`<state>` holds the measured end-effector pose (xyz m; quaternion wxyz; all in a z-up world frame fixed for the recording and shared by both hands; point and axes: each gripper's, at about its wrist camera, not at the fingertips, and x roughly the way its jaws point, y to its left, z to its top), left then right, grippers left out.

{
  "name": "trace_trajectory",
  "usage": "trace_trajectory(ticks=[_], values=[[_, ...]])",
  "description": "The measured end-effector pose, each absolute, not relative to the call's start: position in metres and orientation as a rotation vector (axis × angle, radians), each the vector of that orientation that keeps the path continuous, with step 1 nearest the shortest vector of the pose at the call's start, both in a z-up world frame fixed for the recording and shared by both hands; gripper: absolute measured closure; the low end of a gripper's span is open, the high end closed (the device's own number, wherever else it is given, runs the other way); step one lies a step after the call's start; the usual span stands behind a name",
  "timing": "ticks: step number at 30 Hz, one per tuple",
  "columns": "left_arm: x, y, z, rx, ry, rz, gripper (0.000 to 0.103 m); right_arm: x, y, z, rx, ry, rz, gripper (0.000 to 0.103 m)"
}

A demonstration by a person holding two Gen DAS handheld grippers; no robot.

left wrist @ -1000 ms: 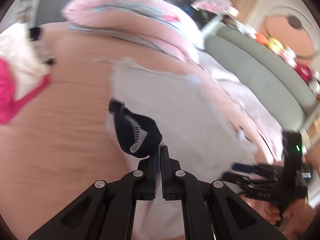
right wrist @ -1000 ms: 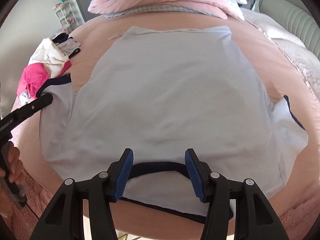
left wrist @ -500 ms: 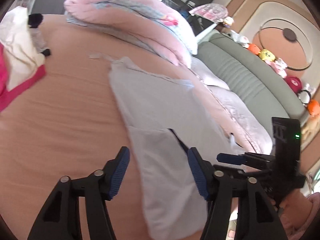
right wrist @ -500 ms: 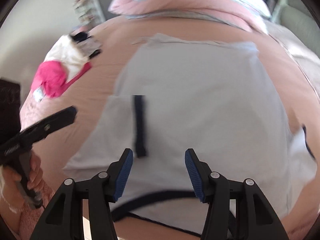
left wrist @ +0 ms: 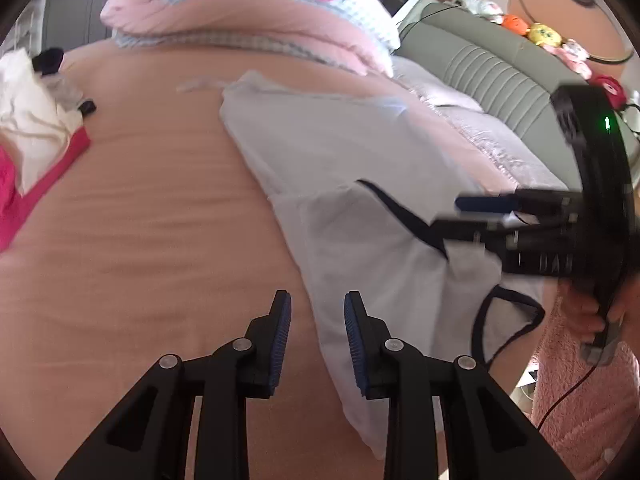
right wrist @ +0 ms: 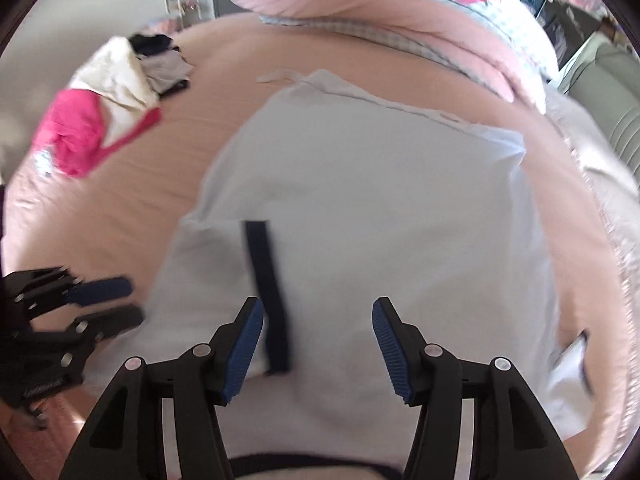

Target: Fold clothes

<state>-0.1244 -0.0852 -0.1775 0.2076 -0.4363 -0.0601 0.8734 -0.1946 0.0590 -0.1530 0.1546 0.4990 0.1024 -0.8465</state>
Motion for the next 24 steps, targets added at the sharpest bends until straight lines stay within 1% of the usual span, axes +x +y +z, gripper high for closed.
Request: trace_trajectory(ticks=[1,3,4,5,7,8,9,13,16,18,20,22,24], values=[[-0.123,-0.083,-0.176,-1.205,-0.146,2.424,0.078,-0.186,0.057,-0.156,1.43,0.283,-2.394,0.046],[-0.117,-0.075,-0.182,-1.243,-0.087,2.377,0.078,-0.172,0.05,-0.176,1.468,0.423,-2.349,0.046],[-0.111,-0.07,-0.187,-1.288,-0.029,2.356,0.078,-0.168,0.051,-0.186,1.492,0.498,-2.357,0.046],[-0.105,-0.065,-0.192,-1.327,0.031,2.338,0.078,-0.165,0.058,-0.191,1.511,0.487,-2.368,0.046],[-0.094,-0.056,-0.195,-1.329,0.15,2.352,0.078,-0.165,0.082,-0.185,1.561,0.298,-2.398,0.046],[-0.091,-0.055,-0.193,-1.312,0.163,2.356,0.078,-0.164,0.095,-0.179,1.576,0.234,-2.423,0.046],[-0.091,-0.056,-0.192,-1.304,0.147,2.35,0.078,-0.162,0.107,-0.173,1.59,0.168,-2.446,0.046],[-0.099,-0.064,-0.184,-1.264,0.013,2.382,0.078,-0.144,0.154,-0.149,1.544,0.089,-2.579,0.045],[-0.099,-0.064,-0.17,-1.196,-0.066,2.413,0.078,-0.128,0.199,-0.141,1.509,-0.03,-2.75,0.045],[-0.1,-0.075,-0.165,-1.168,-0.225,2.413,0.078,-0.115,0.237,-0.143,1.466,-0.198,-2.845,0.045],[-0.1,-0.087,-0.165,-1.162,-0.39,2.385,0.077,-0.111,0.271,-0.152,1.54,-0.369,-2.846,0.045],[-0.104,-0.086,-0.171,-1.205,-0.425,2.365,0.077,-0.112,0.294,-0.158,1.579,-0.528,-2.834,0.045],[-0.106,-0.078,-0.174,-1.25,-0.383,2.361,0.077,-0.108,0.314,-0.165,1.55,-0.712,-2.823,0.045]])
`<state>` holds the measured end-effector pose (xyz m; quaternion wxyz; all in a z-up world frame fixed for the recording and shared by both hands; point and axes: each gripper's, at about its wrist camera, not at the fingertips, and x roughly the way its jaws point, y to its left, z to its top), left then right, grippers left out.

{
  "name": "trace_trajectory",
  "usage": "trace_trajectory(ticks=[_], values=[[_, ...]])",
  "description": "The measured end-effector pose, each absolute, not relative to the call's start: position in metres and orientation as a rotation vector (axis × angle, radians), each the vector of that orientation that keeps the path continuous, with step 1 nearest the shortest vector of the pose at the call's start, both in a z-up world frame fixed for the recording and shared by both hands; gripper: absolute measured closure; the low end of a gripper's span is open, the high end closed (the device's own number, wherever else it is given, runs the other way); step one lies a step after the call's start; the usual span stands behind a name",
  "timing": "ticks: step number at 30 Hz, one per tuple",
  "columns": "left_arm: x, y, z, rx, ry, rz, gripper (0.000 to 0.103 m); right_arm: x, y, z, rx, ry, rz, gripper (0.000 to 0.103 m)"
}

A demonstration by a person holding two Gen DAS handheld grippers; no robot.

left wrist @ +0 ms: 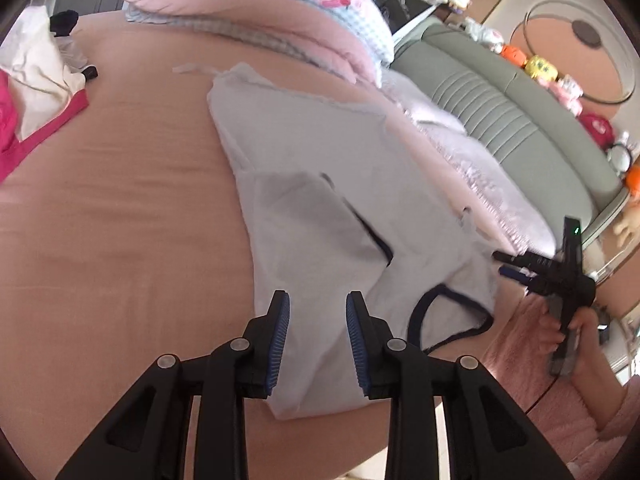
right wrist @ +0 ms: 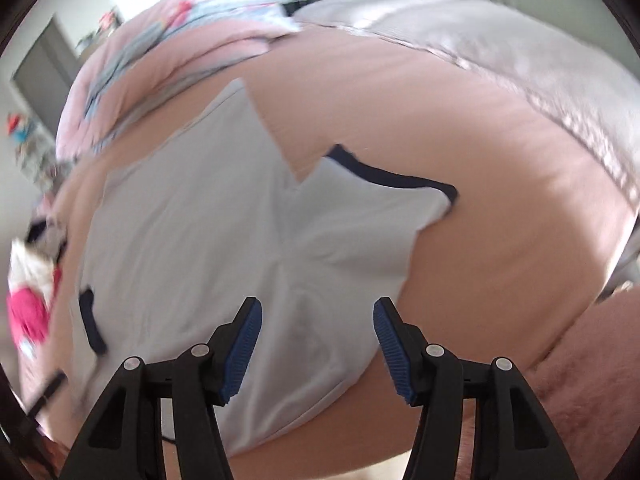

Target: Fold clothes

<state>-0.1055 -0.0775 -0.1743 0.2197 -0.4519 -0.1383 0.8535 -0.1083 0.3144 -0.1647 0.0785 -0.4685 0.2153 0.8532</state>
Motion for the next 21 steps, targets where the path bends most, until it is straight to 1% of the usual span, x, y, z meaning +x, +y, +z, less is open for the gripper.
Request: trace_trajectory(ticks=[1,2,4,8,9,10,12,13,14,15,16,17,19,21], values=[[-0.107,-0.072,-0.175,-1.266,-0.37,2.353,0.077,-0.106,0.323,-0.168,-1.384,0.722,2.543,0.045],[-0.106,-0.067,-0.174,-1.265,-0.397,2.325,0.077,-0.102,0.333,-0.171,-1.33,0.824,2.542,0.045],[-0.105,-0.056,-0.173,-1.25,-0.431,2.284,0.077,-0.096,0.351,-0.178,-1.275,0.958,2.486,0.045],[-0.102,-0.038,-0.17,-1.23,-0.463,2.267,0.077,-0.096,0.377,-0.192,-1.301,1.094,2.402,0.045],[-0.102,-0.037,-0.171,-1.231,-0.493,2.259,0.077,-0.101,0.379,-0.192,-1.311,1.094,2.409,0.045],[-0.102,-0.036,-0.173,-1.233,-0.523,2.249,0.077,-0.111,0.379,-0.193,-1.338,1.055,2.431,0.045],[-0.1,-0.039,-0.175,-1.244,-0.585,2.23,0.077,-0.134,0.376,-0.193,-1.407,0.915,2.472,0.045],[-0.098,-0.04,-0.175,-1.246,-0.601,2.225,0.077,-0.141,0.375,-0.192,-1.416,0.865,2.491,0.051],[-0.095,-0.043,-0.175,-1.251,-0.599,2.235,0.077,-0.148,0.374,-0.19,-1.425,0.814,2.51,0.059],[-0.092,-0.046,-0.176,-1.261,-0.601,2.244,0.077,-0.153,0.374,-0.188,-1.433,0.777,2.524,0.078],[-0.089,-0.048,-0.177,-1.272,-0.604,2.254,0.077,-0.156,0.374,-0.186,-1.43,0.76,2.541,0.09],[-0.087,-0.051,-0.178,-1.283,-0.606,2.263,0.077,-0.156,0.371,-0.181,-1.402,0.773,2.577,0.092],[-0.081,-0.057,-0.18,-1.304,-0.612,2.281,0.076,-0.155,0.359,-0.167,-1.353,0.769,2.689,0.093],[-0.082,-0.059,-0.183,-1.319,-0.623,2.286,0.076,-0.152,0.316,-0.143,-1.379,0.572,2.921,0.092]])
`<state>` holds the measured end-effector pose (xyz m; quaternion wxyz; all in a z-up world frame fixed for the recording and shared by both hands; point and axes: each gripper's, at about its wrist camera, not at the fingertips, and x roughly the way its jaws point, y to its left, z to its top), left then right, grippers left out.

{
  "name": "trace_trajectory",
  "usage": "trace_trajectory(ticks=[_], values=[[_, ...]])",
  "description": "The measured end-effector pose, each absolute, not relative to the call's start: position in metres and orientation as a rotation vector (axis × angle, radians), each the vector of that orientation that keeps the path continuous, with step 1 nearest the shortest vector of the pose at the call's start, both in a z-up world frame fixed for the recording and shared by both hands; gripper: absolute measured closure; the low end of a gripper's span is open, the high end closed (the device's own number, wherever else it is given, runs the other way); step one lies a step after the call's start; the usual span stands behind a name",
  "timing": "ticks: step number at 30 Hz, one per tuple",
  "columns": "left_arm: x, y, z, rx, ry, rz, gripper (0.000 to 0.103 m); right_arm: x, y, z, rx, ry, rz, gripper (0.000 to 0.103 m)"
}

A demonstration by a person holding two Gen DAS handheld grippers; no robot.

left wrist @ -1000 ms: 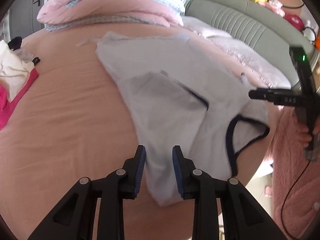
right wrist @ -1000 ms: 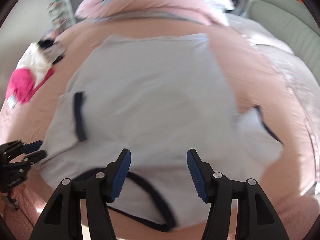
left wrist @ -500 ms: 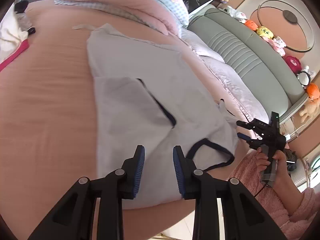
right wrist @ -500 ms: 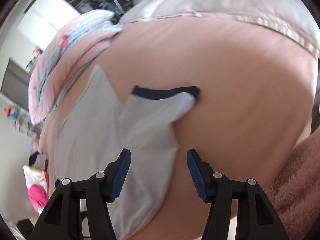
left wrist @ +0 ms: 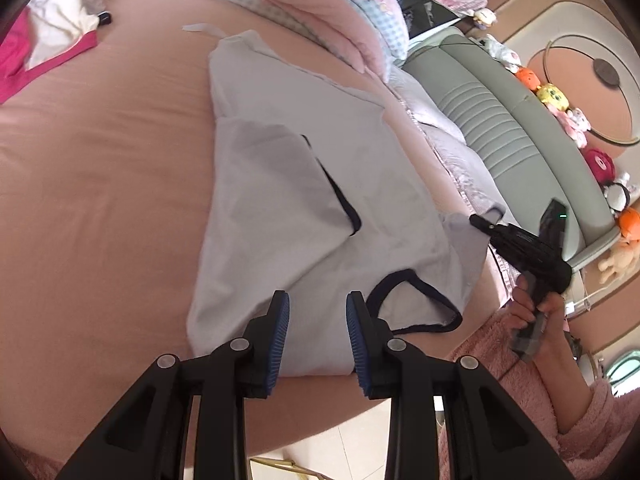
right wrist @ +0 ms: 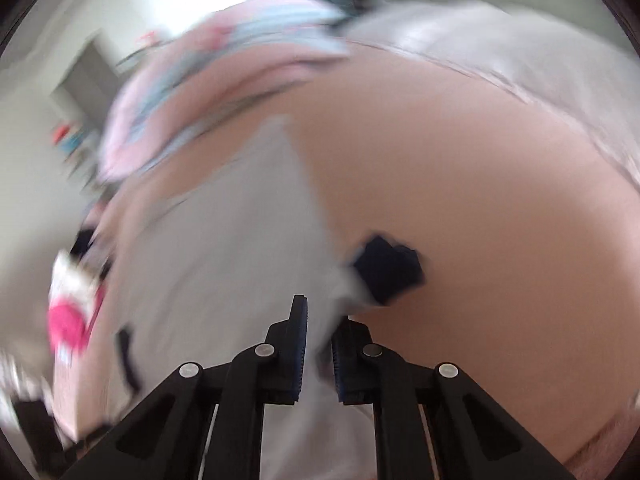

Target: Fold clothes

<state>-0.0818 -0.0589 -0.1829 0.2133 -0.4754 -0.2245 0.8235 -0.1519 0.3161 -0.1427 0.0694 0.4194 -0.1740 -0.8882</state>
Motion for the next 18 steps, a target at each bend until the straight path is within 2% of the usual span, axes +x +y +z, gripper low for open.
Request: trace_trajectory(ticks=[2,4,5,6,7,8,12,14,15,18], values=[[-0.083,-0.058,-0.186,-1.333,-0.628,2.285,0.076,-0.146,0.265,-0.134,1.25,-0.222,-2.57,0.092],[-0.085,-0.055,-0.189,-1.354,-0.634,2.277,0.076,-0.137,0.245,-0.136,1.254,-0.103,-2.603,0.092],[-0.084,-0.053,-0.191,-1.361,-0.632,2.27,0.076,-0.137,0.249,-0.138,1.275,-0.154,-2.601,0.092],[-0.084,-0.05,-0.192,-1.369,-0.629,2.263,0.076,-0.14,0.255,-0.14,1.299,-0.222,-2.584,0.085],[-0.084,-0.046,-0.193,-1.379,-0.611,2.256,0.076,-0.139,0.262,-0.145,1.333,-0.296,-2.537,0.062],[-0.084,-0.042,-0.194,-1.389,-0.594,2.25,0.076,-0.144,0.268,-0.151,1.375,-0.346,-2.466,0.055],[-0.089,-0.016,-0.186,-1.391,-0.513,2.241,0.076,-0.131,0.304,-0.145,1.296,-0.509,-2.524,0.055],[-0.09,0.008,-0.175,-1.323,-0.464,2.226,0.076,-0.127,0.327,-0.142,1.205,-0.684,-2.557,0.055],[-0.092,0.023,-0.171,-1.298,-0.415,2.225,0.076,-0.126,0.334,-0.144,1.205,-0.708,-2.582,0.055],[-0.105,0.076,-0.166,-1.272,-0.244,2.202,0.076,-0.144,0.334,-0.164,1.37,-0.575,-2.639,0.055]])
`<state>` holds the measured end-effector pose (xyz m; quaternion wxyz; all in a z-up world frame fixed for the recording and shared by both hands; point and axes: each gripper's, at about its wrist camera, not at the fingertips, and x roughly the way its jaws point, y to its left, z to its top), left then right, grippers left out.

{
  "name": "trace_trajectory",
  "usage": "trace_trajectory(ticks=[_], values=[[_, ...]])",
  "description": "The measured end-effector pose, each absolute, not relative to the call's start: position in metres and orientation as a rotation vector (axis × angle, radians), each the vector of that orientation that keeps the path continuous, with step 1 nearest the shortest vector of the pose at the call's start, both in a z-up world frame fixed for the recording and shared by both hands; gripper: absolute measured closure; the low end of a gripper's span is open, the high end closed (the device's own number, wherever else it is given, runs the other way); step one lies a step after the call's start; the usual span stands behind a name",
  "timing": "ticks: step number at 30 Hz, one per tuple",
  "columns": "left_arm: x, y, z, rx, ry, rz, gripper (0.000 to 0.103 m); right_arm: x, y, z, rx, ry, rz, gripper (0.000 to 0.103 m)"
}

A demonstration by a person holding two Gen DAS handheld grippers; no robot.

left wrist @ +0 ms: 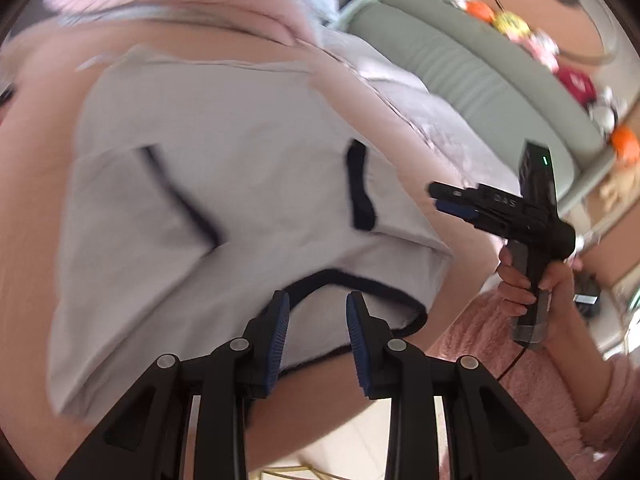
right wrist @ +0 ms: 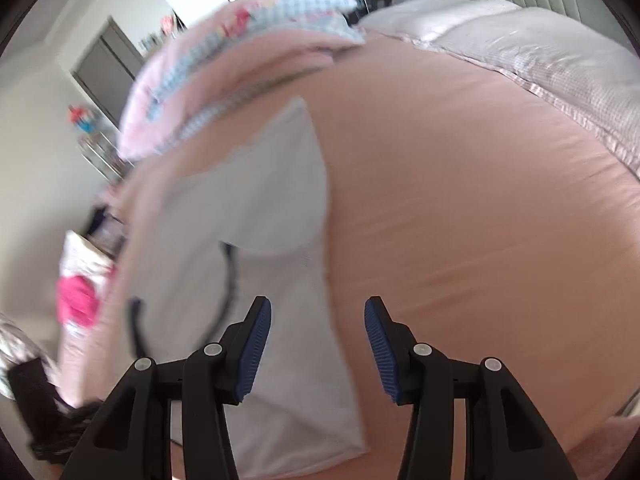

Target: Fold clothes

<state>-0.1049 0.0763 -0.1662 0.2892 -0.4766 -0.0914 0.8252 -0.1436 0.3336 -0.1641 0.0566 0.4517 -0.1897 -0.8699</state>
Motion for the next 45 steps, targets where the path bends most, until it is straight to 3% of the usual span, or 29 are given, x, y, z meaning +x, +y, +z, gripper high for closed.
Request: trace_trajectory(ticks=[6,9,11,14,17,19,24,28,33,40,45], values=[[-0.156,0.168,-0.16,-1.332,-0.172,2.174,0.076,-0.129,0.322,-0.178,1.463,-0.388,-2.623,0.055],[-0.166,0.2,-0.167,-1.361,-0.087,2.225,0.076,-0.118,0.331,-0.194,1.518,-0.465,-2.581,0.055],[-0.171,0.214,-0.181,-1.421,0.017,2.272,0.076,-0.107,0.326,-0.193,1.513,-0.316,-2.608,0.055],[-0.157,0.204,-0.185,-1.469,0.063,2.285,0.077,-0.096,0.318,-0.194,1.545,-0.096,-2.614,0.054],[-0.138,0.18,-0.183,-1.511,0.217,2.337,0.077,-0.088,0.328,-0.184,1.56,-0.18,-2.6,0.053],[-0.129,0.157,-0.175,-1.493,0.161,2.36,0.077,-0.087,0.336,-0.173,1.525,-0.273,-2.619,0.052],[-0.126,0.073,-0.157,-1.398,-0.028,2.685,0.077,-0.112,0.318,-0.151,1.39,-0.292,-2.675,0.052],[-0.141,0.009,-0.192,-1.64,-0.378,2.606,0.077,-0.128,0.282,-0.155,1.423,-0.269,-2.592,0.052],[-0.111,0.02,-0.191,-1.567,-0.183,2.481,0.077,-0.139,0.222,-0.167,1.471,-0.05,-2.529,0.052],[-0.138,-0.016,-0.163,-1.384,-0.229,2.586,0.077,-0.146,0.158,-0.152,1.348,-0.032,-2.43,0.052],[-0.169,-0.037,-0.164,-1.445,-0.207,2.733,0.077,-0.165,0.085,-0.149,1.264,0.186,-2.466,0.052]])
